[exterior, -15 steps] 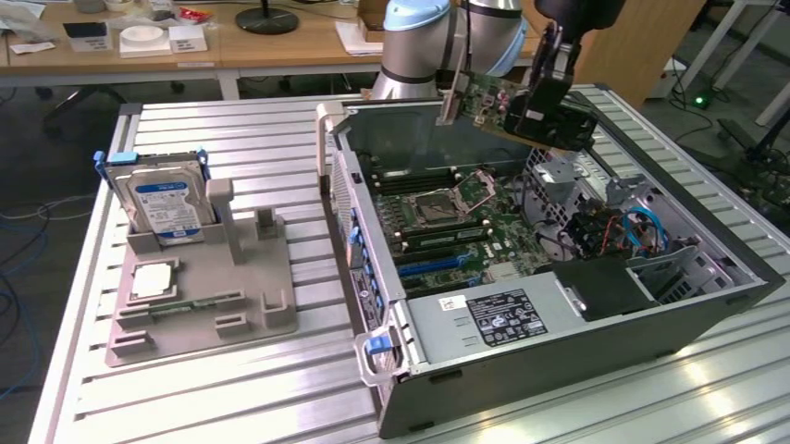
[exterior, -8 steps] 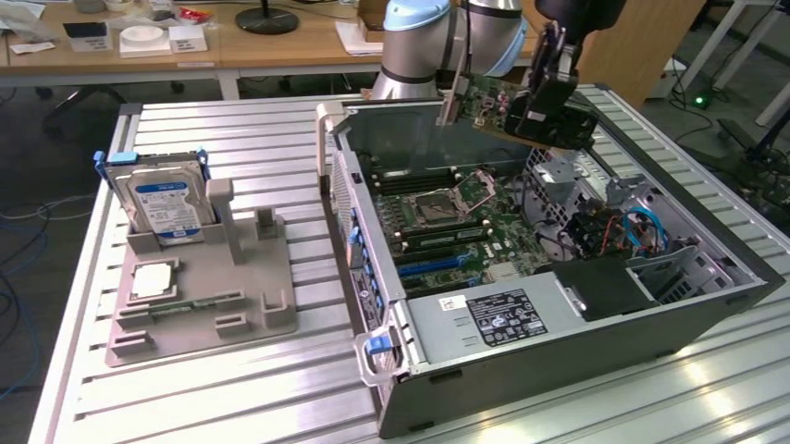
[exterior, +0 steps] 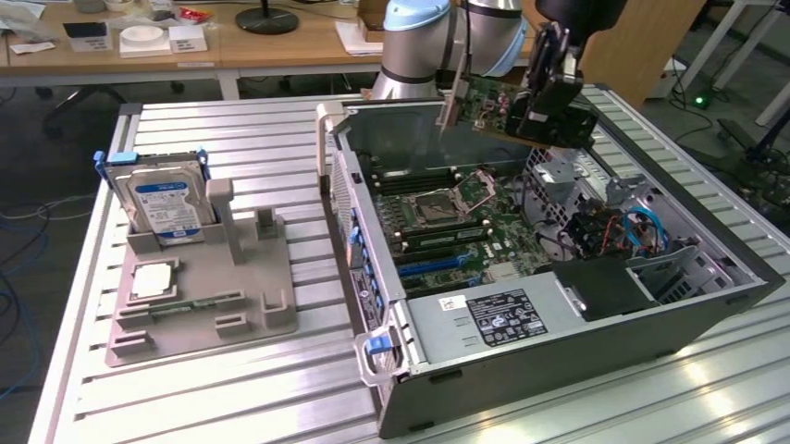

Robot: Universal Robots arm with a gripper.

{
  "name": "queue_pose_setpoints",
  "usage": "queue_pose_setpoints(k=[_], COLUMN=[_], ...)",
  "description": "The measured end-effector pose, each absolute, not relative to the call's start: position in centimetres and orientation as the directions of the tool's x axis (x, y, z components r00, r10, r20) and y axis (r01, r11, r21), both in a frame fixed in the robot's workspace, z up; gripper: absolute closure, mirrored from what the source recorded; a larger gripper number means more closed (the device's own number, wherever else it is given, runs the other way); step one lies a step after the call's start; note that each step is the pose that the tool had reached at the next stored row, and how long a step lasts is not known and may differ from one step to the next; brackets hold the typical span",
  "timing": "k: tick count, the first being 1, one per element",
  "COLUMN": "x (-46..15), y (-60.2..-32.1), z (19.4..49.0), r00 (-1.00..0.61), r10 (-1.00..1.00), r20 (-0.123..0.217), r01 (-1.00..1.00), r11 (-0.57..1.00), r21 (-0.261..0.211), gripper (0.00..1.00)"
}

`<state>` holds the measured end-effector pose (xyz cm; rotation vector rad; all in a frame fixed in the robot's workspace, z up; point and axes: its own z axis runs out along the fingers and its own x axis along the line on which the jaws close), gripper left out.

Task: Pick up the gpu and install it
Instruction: 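Insert the gpu into the slot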

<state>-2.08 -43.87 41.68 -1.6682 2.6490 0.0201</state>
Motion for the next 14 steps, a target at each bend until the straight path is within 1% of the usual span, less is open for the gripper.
queue_pose_setpoints(k=[14], x=[-2.07], y=[-44.07], z=[41.66], r00=[-0.317], r10=[-0.948], r20=[-0.016], r01=[-0.948], r11=[0.317], r21=[0.005], gripper=[0.72])
